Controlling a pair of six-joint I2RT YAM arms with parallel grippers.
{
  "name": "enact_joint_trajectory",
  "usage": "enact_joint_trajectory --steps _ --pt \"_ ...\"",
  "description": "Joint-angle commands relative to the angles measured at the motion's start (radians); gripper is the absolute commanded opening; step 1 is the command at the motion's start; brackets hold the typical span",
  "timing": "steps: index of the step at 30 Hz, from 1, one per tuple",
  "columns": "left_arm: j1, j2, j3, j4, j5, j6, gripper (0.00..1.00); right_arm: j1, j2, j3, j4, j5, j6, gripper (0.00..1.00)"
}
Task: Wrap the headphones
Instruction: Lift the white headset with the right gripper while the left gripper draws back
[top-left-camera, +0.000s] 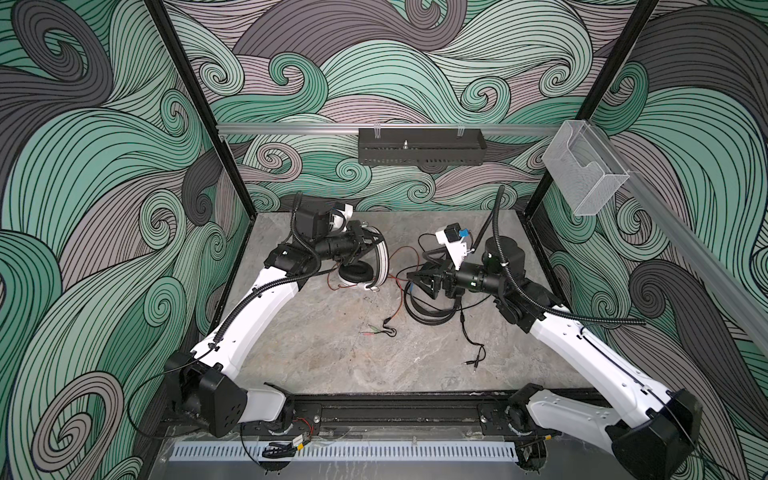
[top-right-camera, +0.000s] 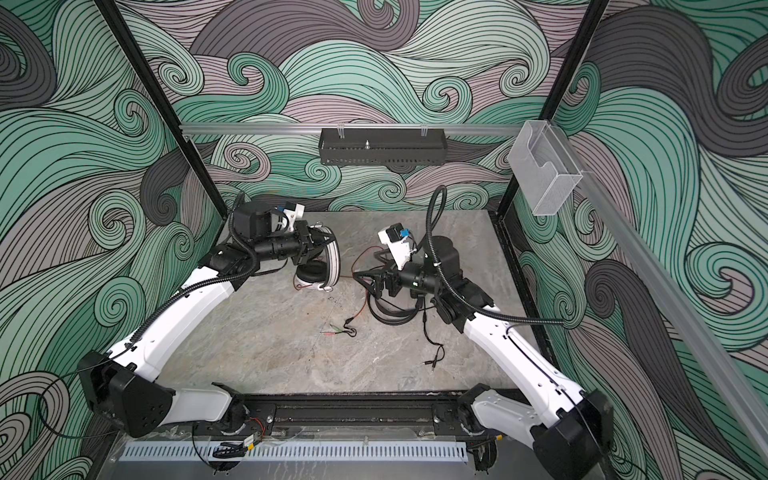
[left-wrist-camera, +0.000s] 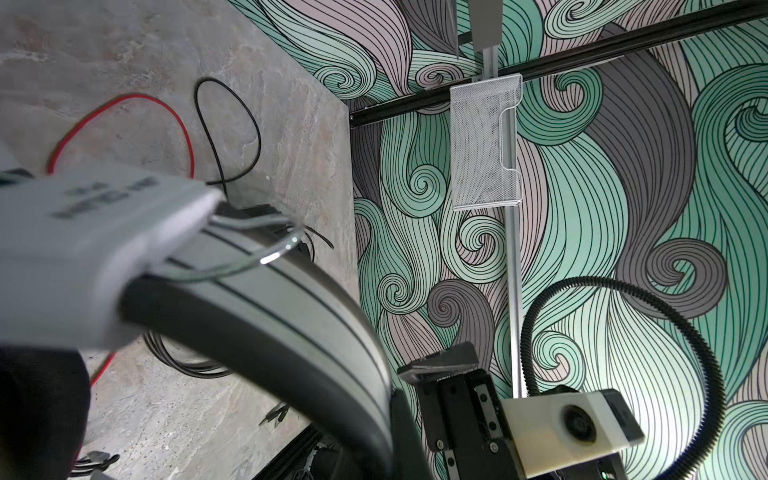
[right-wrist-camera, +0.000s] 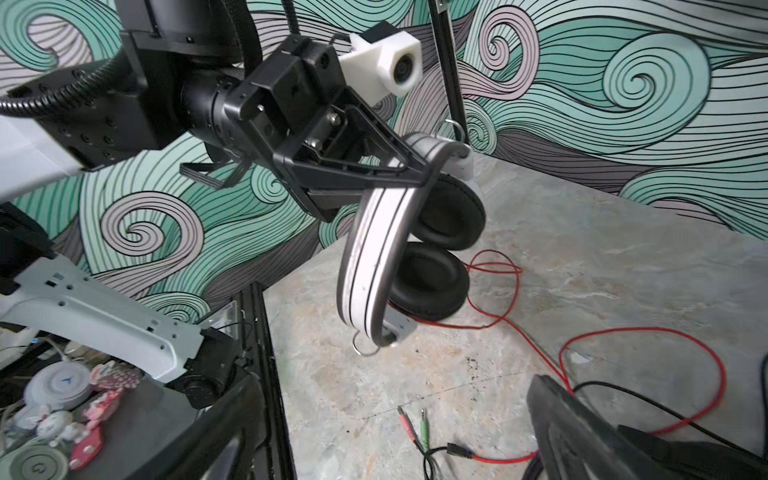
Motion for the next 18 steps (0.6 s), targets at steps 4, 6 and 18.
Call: enact_joint_trajectory --steps 4,6,18 --pt "-0.077 -0.013 0.043 0.178 -0.083 -0.126 0.0 0.035 0.029 0.038 0.061 -0.091 0.051 1.0" --pt "-0.093 -0.003 0.045 0.197 -0.083 -0.142 0.0 0.041 0.037 0.036 0.059 -0.093 0.055 1.0" --pt "-0.136 0.039 0.084 0.316 -0.059 -0.229 0.0 0.058 0.051 0.048 0.063 -0.108 0.058 0.95"
